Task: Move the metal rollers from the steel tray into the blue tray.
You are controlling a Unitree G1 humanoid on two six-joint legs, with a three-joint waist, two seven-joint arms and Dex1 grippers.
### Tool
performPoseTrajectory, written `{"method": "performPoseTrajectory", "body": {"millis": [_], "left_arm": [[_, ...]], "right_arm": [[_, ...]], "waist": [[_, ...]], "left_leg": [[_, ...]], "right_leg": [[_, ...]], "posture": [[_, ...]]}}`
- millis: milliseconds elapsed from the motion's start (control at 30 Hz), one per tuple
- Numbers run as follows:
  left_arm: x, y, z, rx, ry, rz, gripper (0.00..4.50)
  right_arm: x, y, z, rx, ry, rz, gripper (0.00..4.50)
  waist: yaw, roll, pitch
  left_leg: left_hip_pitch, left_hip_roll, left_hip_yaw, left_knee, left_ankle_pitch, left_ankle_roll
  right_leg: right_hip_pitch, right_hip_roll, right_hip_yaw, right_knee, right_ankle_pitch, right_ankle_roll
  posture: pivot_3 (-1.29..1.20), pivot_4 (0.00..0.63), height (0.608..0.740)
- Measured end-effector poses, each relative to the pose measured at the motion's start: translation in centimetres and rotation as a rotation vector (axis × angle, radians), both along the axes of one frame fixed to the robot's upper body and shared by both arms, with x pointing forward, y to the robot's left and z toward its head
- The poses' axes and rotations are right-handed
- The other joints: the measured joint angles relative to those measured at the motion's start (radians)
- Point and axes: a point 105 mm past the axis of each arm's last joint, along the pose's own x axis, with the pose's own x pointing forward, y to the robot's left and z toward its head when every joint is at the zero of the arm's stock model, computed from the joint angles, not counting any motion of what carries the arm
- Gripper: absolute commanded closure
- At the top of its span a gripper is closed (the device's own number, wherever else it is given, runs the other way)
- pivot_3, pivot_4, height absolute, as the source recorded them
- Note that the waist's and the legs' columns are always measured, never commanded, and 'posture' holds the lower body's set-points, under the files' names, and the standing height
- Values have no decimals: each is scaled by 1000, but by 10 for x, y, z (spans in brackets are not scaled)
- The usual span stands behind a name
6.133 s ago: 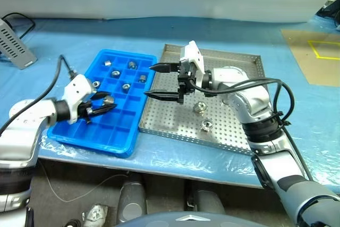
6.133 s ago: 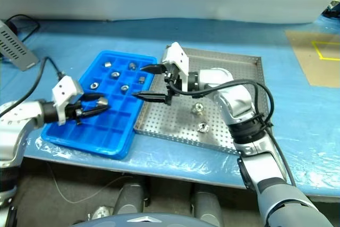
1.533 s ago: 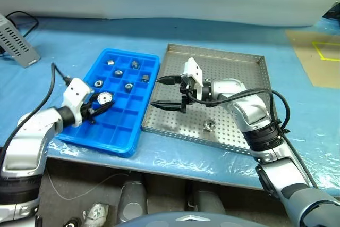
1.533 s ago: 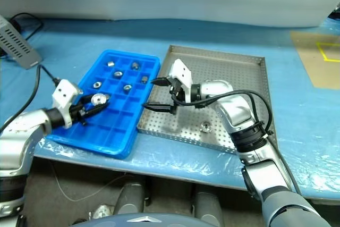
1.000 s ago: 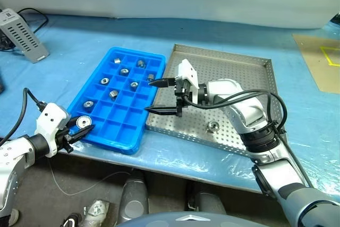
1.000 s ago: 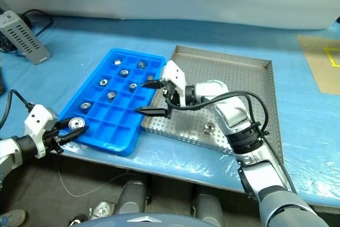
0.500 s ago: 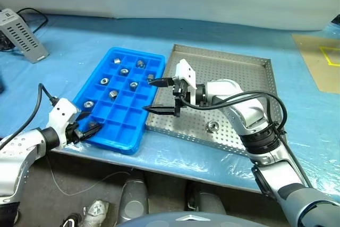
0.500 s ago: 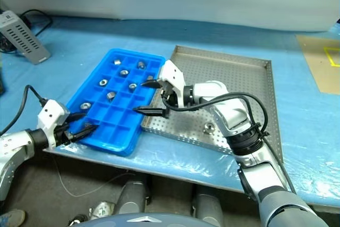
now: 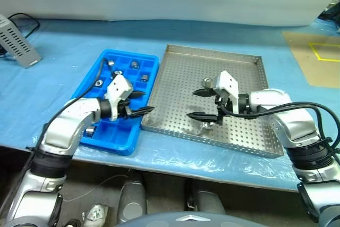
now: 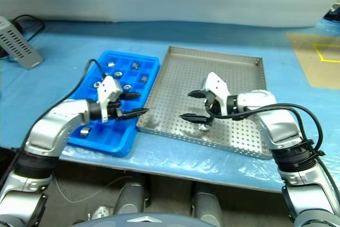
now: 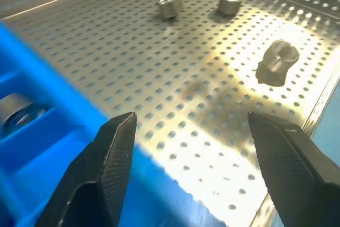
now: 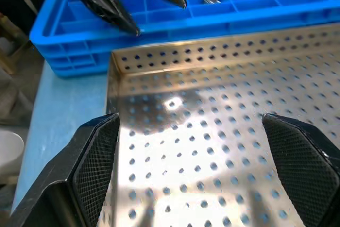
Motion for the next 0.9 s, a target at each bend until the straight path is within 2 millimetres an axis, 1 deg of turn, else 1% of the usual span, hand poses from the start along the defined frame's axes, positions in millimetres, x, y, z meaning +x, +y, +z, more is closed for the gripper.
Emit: {"method": "performPoseTrajectory", "body": {"millis": [67, 100, 200, 333, 467, 533, 600, 667, 767, 800, 833, 867, 900], "left_arm": [[2, -10, 4, -2, -16, -42, 989], [3, -12, 5, 0, -19, -54, 989], [4, -14, 3, 1, -3, -81, 989], [-3, -15, 3, 26, -18, -160, 989], [-9, -8, -1, 52, -6, -195, 989], [-10, -9, -3, 55, 1, -201, 989], [-10, -12, -5, 53, 5, -201, 989], [-10, -15, -6, 49, 10, -198, 989], [-9, -16, -6, 57, 11, -182, 989], [-8, -16, -6, 63, 9, -176, 989], [-8, -15, -6, 69, 12, -173, 989], [-8, -13, -6, 74, 13, -169, 989], [-8, -13, -6, 75, 12, -170, 989]], "right_arm": [[8, -11, -9, -13, 18, -51, 0], [9, -13, -13, -13, 24, -67, 0], [3, -7, -32, 13, 63, -98, 0], [1, -1, -57, -40, 110, -108, 0], [1, 11, -65, -54, 116, -105, 0], [5, 10, -64, -66, 107, -117, 0], [10, 2, -61, -85, 95, -139, 0], [10, -11, -60, -113, 93, -159, 0], [-3, -48, -62, -180, 110, -203, 0], [-9, -57, -61, -195, 116, -218, 0], [-15, -62, -59, -198, 121, -229, 0], [-18, -61, -55, -189, 122, -230, 0], [-22, -57, -49, -182, 116, -224, 0]], "waist": [[-11, 0, 0], [-15, 0, 0], [-24, 0, 0], [-28, 0, 0], [-29, 1, 0], [-28, 1, 0], [-22, 1, 0], [-18, 1, 0], [-13, 1, 0], [-15, 1, 0], [-17, 1, 0], [-22, 1, 0], [-30, 1, 0]], "left_leg": [[0, 0, 0, 2, 0, 0], [0, 0, 0, 2, 0, 0], [-1, 0, 0, 3, -1, 2], [-1, 0, 0, 6, -2, 3], [-1, 0, 0, 7, -2, 3], [-2, 0, 0, 10, -3, 4], [-1, 0, 0, 11, -4, 6], [-2, -1, 0, 12, -4, 6], [-2, 0, 0, 12, -5, 7], [-2, 0, 0, 11, -5, 8], [-1, 0, 0, 11, -5, 8], [-1, 1, 0, 11, -5, 8], [0, 1, 0, 10, -5, 7]], "right_leg": [[0, 0, 0, 1, 0, 0], [0, 0, 0, 1, 0, 0], [0, 0, 0, 0, 0, 0], [0, 0, 0, 1, 0, 0], [1, -1, 0, 2, 0, 0], [2, -1, 0, 2, 0, 0], [4, -2, 0, 1, 0, 0], [5, -2, 0, 1, 0, 0], [6, -2, 0, -2, 0, 0], [5, -2, 0, -2, 0, 0], [5, -1, 0, -2, 0, 0], [5, -1, 0, -2, 0, 0], [4, -1, 0, -1, 0, 0]], "posture": [[-96, 150, 740], [-106, 150, 740], [-130, 150, 740], [-138, 150, 740], [-141, 150, 740], [-140, 150, 740], [-140, 150, 740], [-139, 150, 740], [-137, 150, 740], [-137, 150, 740], [-137, 150, 740], [-136, 150, 740], [-136, 150, 740]]}}
